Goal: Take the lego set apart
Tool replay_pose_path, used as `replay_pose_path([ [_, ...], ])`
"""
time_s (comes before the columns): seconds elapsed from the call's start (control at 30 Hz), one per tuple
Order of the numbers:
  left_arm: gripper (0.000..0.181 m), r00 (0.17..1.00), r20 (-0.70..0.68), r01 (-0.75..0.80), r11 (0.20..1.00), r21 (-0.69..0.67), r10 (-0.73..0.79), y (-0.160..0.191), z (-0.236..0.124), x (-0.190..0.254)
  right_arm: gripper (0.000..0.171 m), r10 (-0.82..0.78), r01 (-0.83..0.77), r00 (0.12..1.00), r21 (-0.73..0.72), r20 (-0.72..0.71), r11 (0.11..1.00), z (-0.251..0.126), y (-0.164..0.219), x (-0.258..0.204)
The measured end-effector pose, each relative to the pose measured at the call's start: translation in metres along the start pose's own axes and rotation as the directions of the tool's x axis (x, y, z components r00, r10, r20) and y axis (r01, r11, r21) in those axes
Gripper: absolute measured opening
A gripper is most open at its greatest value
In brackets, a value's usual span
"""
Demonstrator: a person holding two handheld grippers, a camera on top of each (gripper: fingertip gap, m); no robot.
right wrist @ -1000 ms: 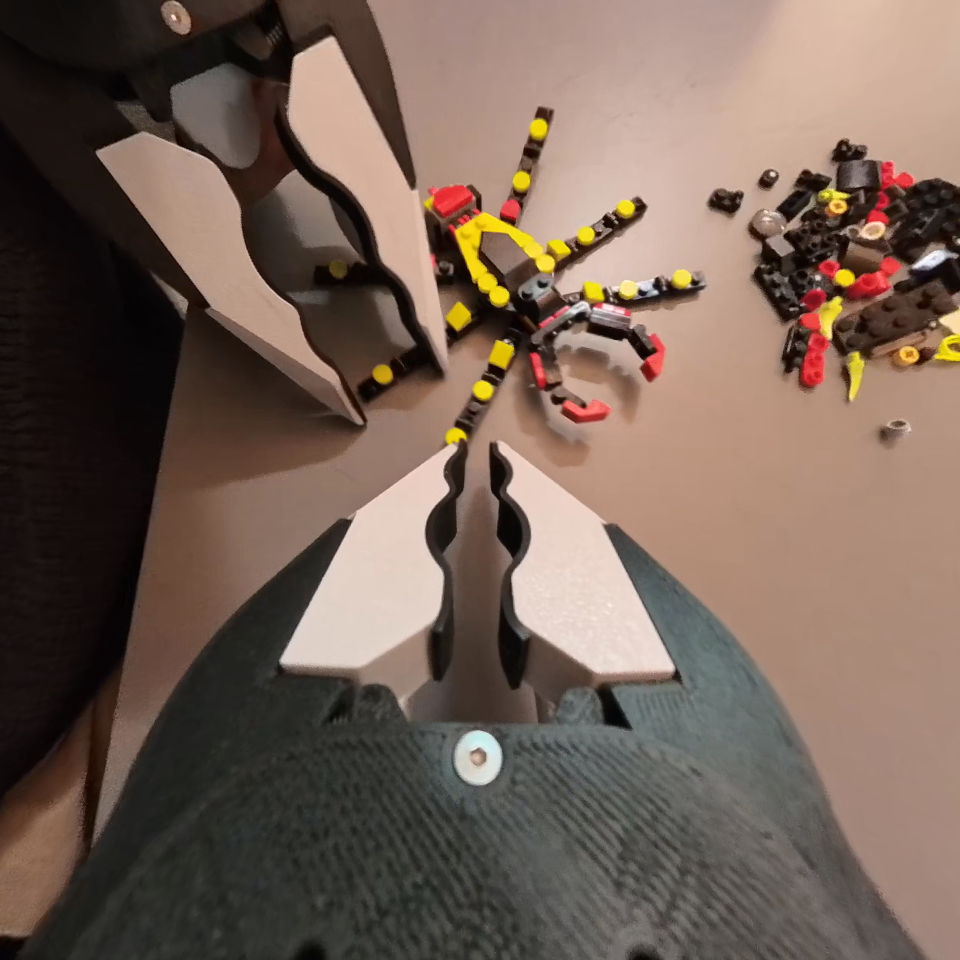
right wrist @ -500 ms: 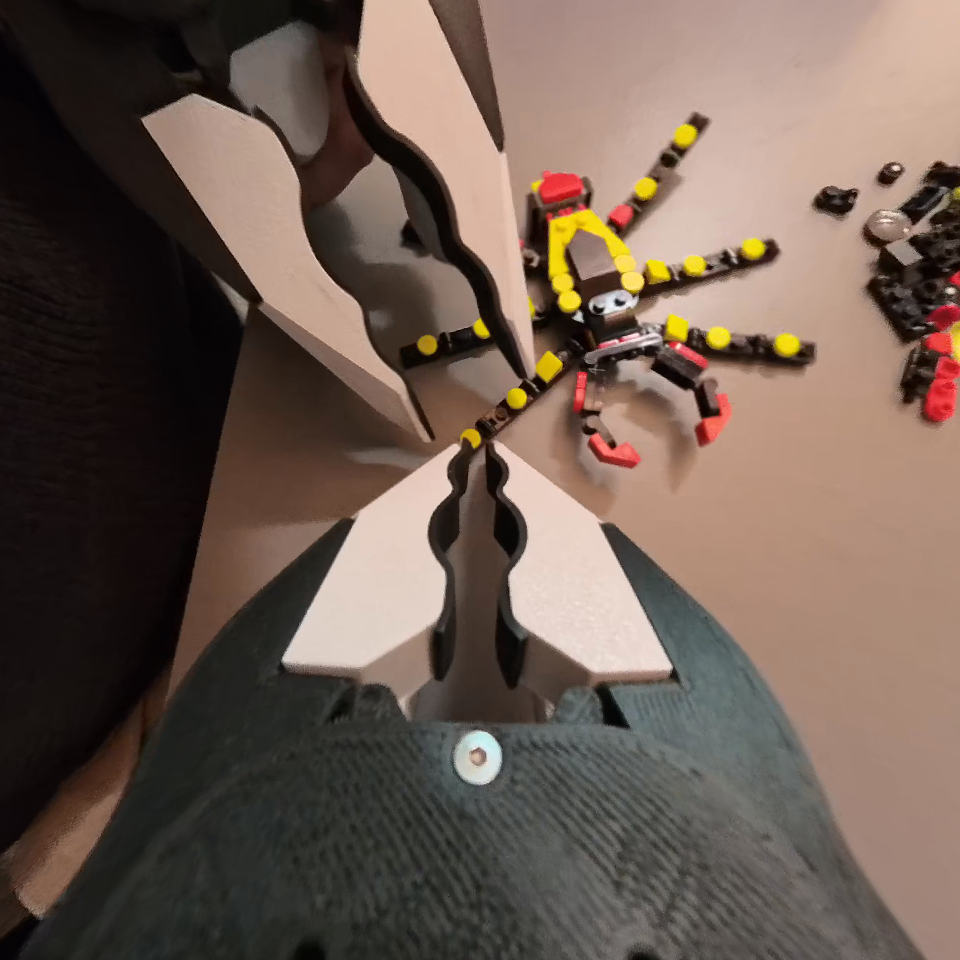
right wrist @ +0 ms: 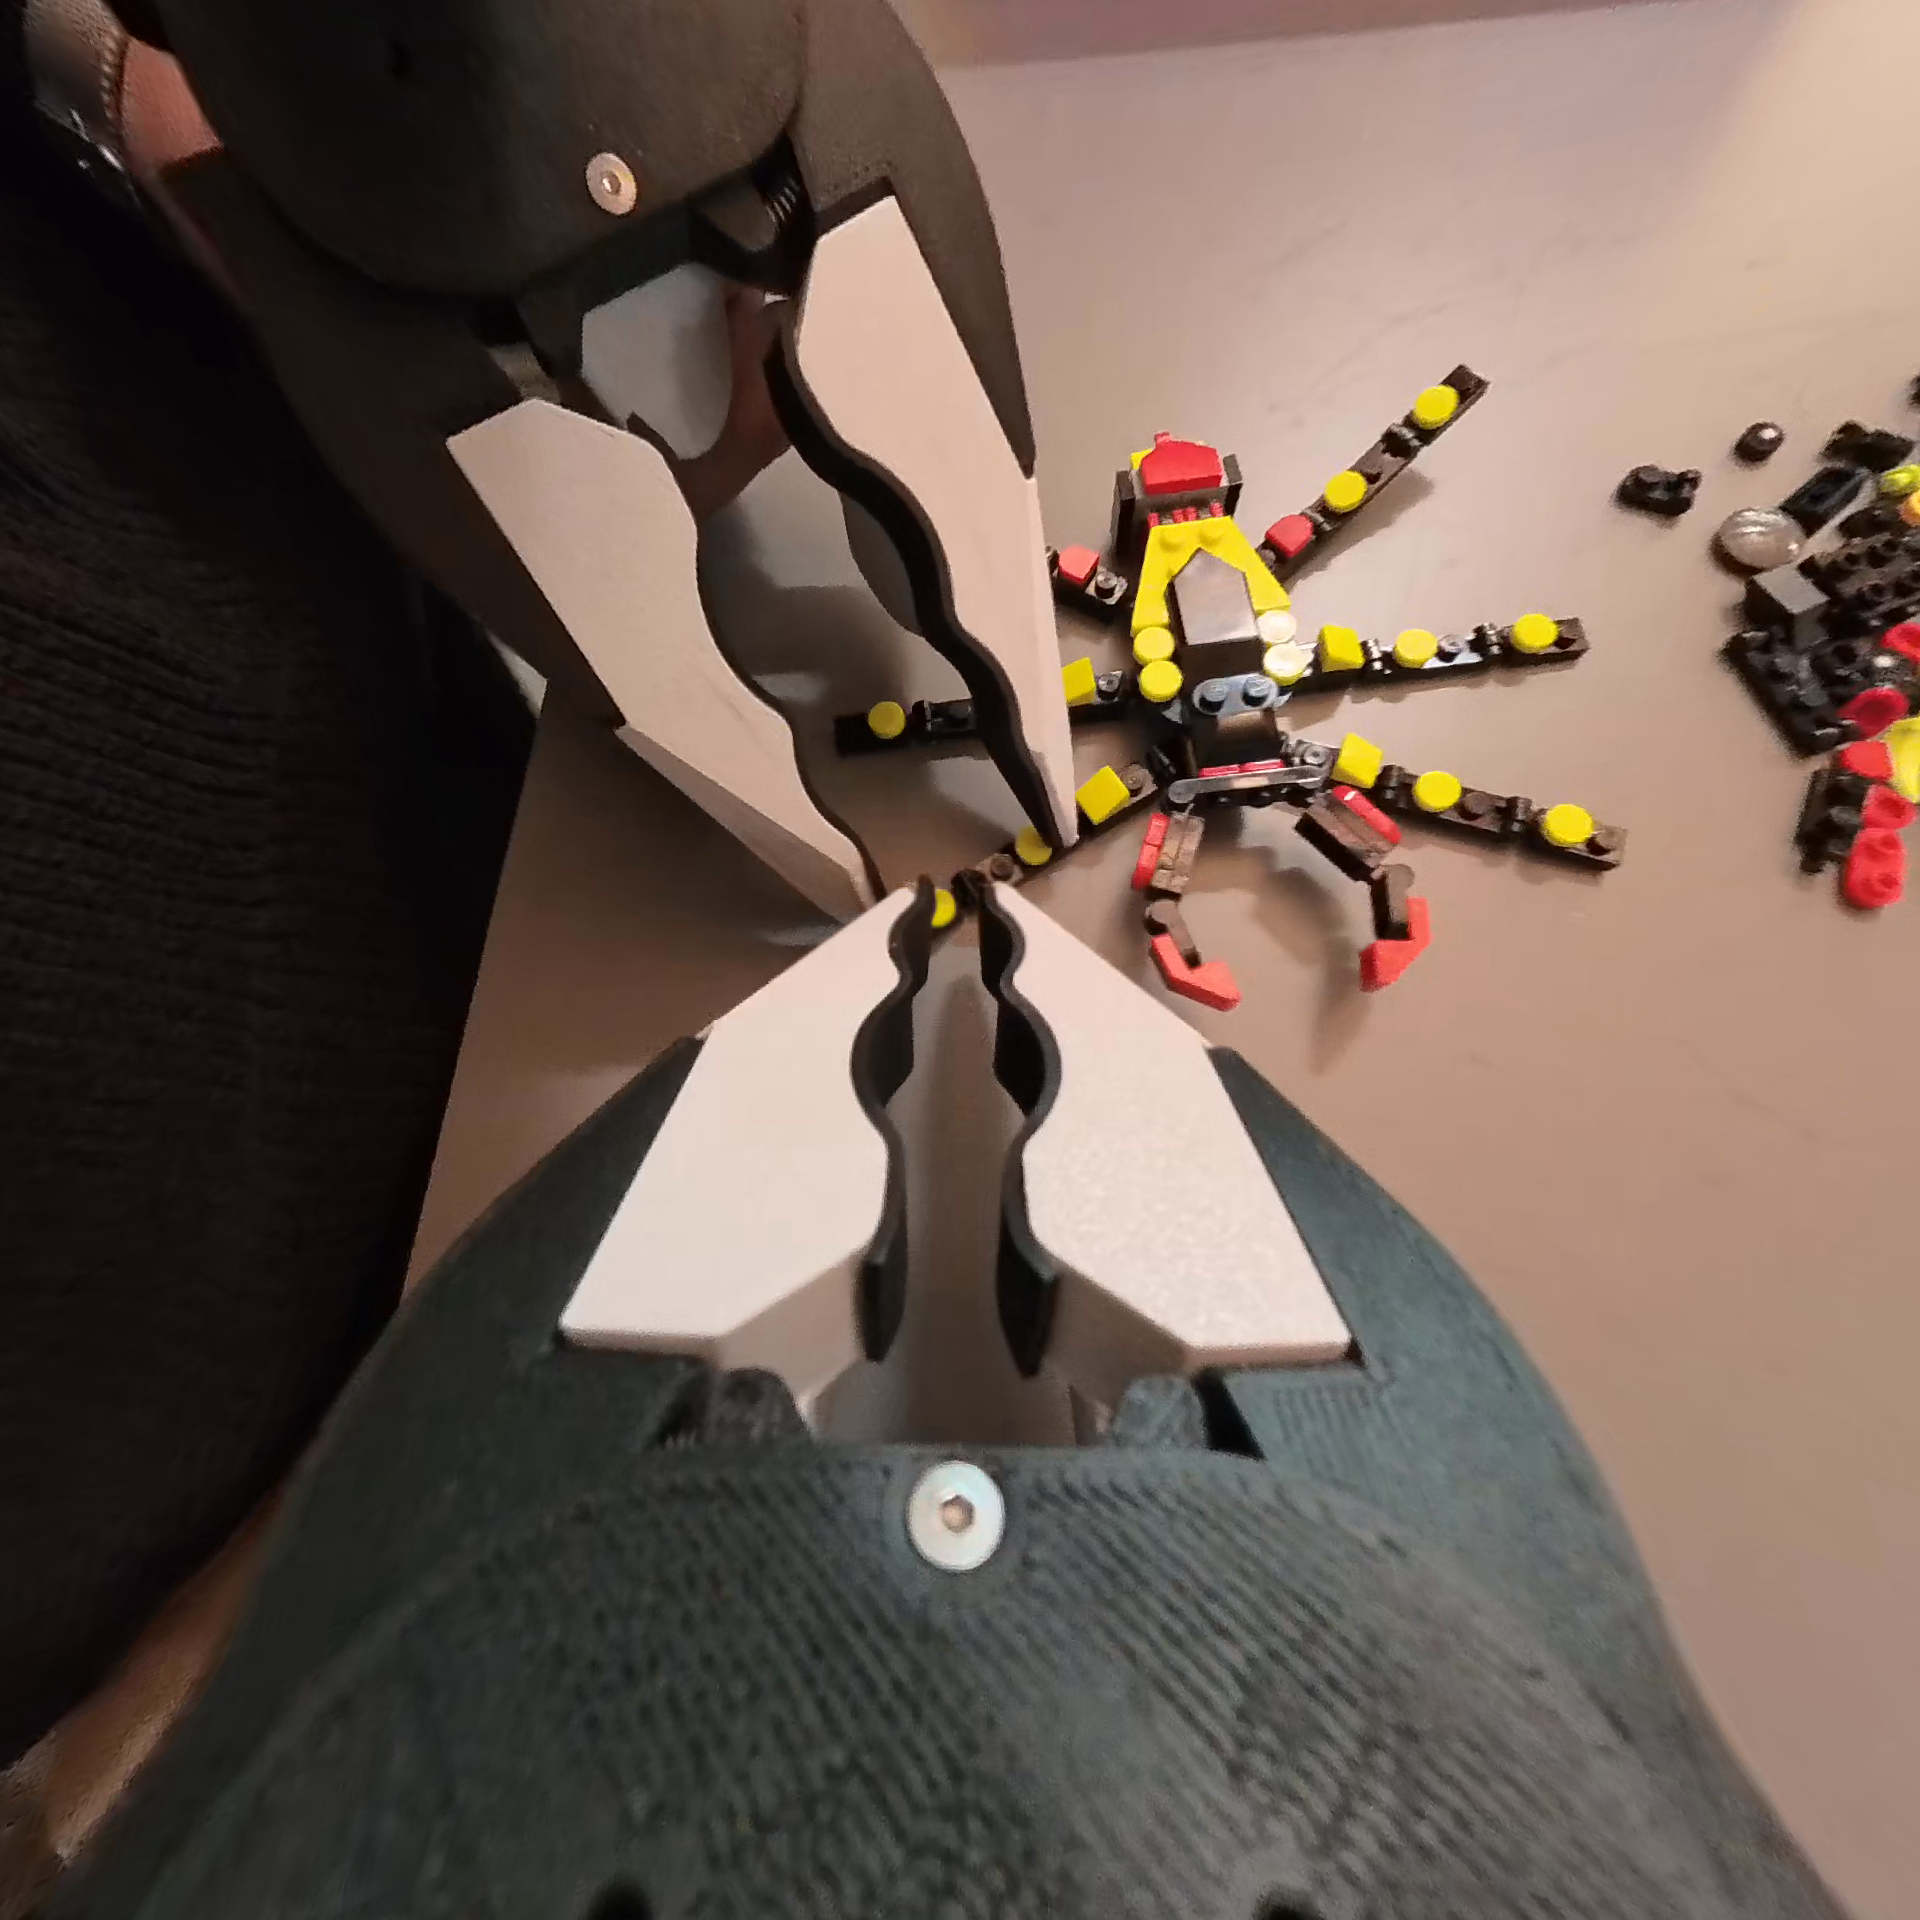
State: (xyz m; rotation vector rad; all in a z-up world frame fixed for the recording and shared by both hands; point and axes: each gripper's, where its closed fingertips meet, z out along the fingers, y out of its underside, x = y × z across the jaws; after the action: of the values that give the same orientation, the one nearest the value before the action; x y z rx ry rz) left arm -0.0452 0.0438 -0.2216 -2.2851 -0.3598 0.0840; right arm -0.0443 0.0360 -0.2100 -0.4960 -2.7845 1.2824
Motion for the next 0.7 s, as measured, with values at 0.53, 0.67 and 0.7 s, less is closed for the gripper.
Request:
replay_pose_path([
  [0.53, 0.036, 0.998, -0.023, -0.058, 0.998, -0.009, 0.058, 0.004, -0.002, 0.003, 0.008, -0.031, 0.033, 0.998, -0.033, 0.057, 0.999, 0.006, 0.005, -0.007],
  [0.67, 0.036, 0.998, -0.023, -0.056, 0.998, -0.008, 0.056, 0.004, -0.002, 0.003, 0.007, -0.052, 0.054, 0.997, -0.042, 0.048, 0.998, 0.007, 0.006, -0.007],
  [0.7, 0.036, 0.998, -0.024, -0.055, 0.998, -0.008, 0.055, 0.004, -0.002, 0.003, 0.006, -0.053, 0.055, 0.997, -0.040, 0.051, 0.998, 0.007, 0.006, -0.007],
])
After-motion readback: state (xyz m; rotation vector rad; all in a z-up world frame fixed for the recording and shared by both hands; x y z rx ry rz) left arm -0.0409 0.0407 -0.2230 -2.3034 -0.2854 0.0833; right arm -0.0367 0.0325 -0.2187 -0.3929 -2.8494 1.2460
